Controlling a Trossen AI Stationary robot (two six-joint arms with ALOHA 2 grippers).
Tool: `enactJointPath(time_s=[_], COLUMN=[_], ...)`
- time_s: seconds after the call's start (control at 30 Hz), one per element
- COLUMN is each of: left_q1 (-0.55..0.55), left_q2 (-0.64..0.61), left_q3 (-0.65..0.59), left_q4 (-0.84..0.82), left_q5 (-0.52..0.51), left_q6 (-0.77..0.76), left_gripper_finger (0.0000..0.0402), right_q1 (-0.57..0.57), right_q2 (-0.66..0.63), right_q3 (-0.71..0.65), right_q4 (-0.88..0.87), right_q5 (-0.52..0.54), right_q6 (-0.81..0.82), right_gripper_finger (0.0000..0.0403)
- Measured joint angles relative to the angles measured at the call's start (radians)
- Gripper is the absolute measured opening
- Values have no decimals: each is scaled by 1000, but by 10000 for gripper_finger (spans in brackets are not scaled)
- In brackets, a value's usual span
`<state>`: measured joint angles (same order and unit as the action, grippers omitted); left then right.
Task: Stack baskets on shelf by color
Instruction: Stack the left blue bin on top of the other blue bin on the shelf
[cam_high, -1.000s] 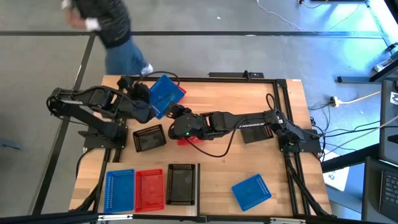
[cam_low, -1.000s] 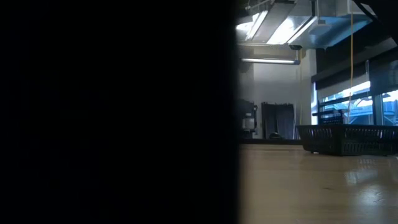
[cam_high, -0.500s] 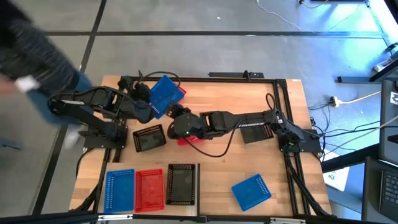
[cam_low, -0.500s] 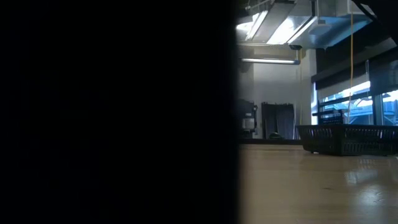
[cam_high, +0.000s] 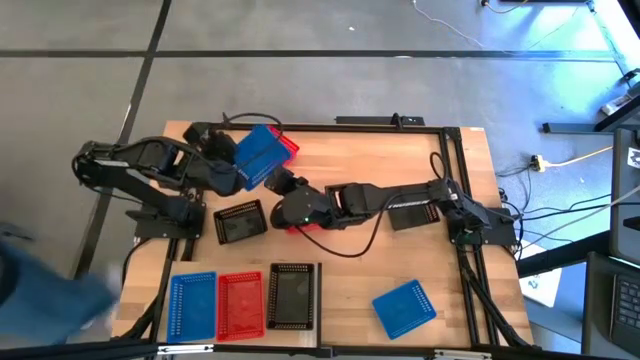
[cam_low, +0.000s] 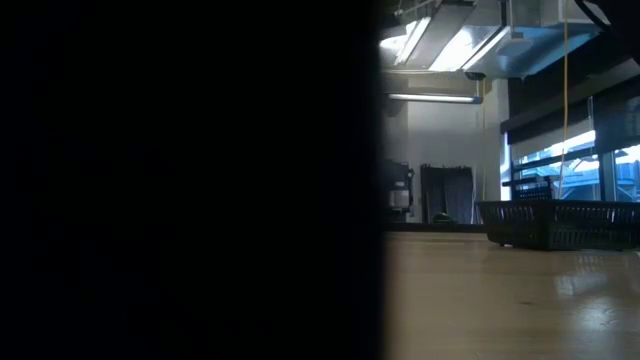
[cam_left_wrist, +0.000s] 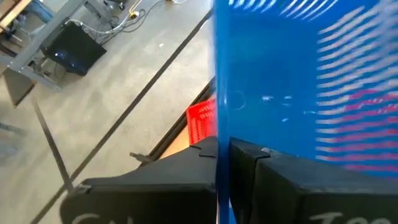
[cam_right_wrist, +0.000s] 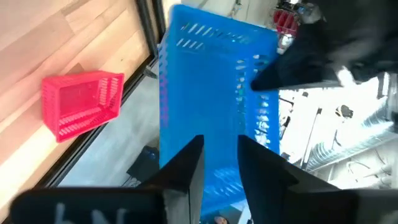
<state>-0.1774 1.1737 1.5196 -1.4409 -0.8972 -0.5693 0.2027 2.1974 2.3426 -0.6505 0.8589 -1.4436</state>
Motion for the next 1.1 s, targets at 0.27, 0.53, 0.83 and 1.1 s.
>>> enactJointPath(time_s=[0.27,0.53,0.83,1.1], left_q1=[12,12,11,11], left_q2=[-41,-147,-314,-366], left_q3=[0,0,0,0], left_q4=[-126,-129,-131,-132], left_q5=[64,230,415,683], left_q6=[-178,-344,-565,-679], left_gripper_finger=[0,0,0,0], right_q1=[46,96,114,114], right_q2=[-2,-2,-22,-86], right_q3=[1,1,14,14], right_q4=[-2,4,31,34], right_q5=[76,221,275,267], right_q6=[30,100,186,307], right_gripper_finger=[99,99,99,99])
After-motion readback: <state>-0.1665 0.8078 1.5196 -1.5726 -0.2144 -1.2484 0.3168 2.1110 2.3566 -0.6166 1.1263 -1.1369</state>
